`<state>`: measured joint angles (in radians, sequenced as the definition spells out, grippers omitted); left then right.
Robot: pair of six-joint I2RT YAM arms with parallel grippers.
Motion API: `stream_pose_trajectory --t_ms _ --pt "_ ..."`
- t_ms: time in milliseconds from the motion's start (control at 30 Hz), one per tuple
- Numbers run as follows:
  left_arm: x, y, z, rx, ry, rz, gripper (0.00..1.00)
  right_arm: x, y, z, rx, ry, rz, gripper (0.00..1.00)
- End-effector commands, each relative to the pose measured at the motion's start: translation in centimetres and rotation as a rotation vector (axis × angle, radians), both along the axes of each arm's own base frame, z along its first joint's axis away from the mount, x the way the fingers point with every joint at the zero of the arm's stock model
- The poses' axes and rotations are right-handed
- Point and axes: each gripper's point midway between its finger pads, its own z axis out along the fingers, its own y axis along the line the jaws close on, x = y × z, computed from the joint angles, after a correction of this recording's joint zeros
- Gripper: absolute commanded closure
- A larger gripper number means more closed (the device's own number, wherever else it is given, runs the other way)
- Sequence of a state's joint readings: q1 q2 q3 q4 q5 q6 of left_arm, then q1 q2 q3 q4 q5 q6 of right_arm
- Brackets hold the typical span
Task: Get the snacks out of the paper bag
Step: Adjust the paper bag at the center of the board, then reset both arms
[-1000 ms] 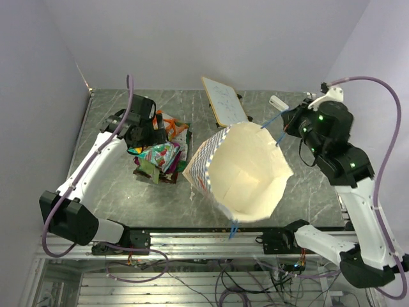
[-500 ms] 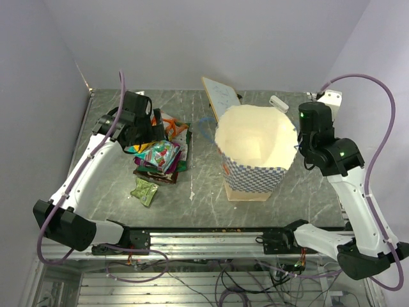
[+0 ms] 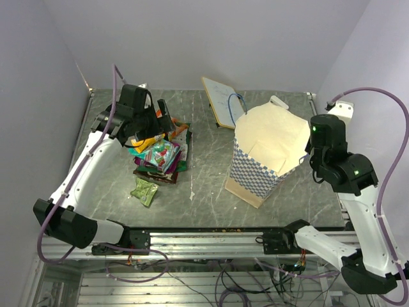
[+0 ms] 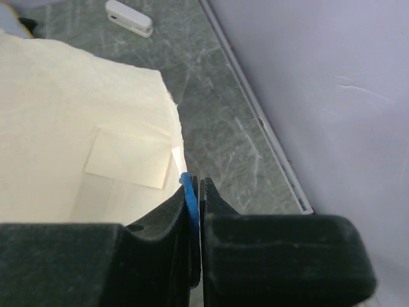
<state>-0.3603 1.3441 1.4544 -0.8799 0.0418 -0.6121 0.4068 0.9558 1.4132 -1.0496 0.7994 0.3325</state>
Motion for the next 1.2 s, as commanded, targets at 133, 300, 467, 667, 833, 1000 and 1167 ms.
stream_pose_trajectory --t_ms 133,300,467,667,833,1000,1167 --pt "1.9 -2.7 7.1 -0.205 -0.144 -0.015 0.03 -0.1 1.7 1.7 0.160 -0.098 0.050 0.68" --pt "2.0 -1.8 12.9 -0.226 -0.302 0.013 0.03 -1.2 1.6 5.9 0.215 -0.235 0.086 0.13" --pt "1.1 -0.1 19.3 -0.223 -0.491 0.036 0.02 -2.1 3.4 12.1 0.298 -0.438 0.254 0.00" --pt "-2.0 3.5 25.4 -0.184 -0.677 0.126 0.00 -3.4 7.3 19.7 0.340 -0.619 0.544 0.00" --pt "-5.8 7.6 28.1 -0.138 -0.793 0.243 0.00 -2.1 7.0 20.9 0.424 -0.606 0.450 0.00" --pt "-8.2 10.8 28.3 -0.070 -0.829 0.346 0.00 -1.4 7.5 20.1 0.447 -0.575 0.448 0.00" --pt "-8.5 11.1 28.3 -0.050 -0.817 0.347 0.02 -1.0 7.8 19.2 0.450 -0.555 0.446 0.00"
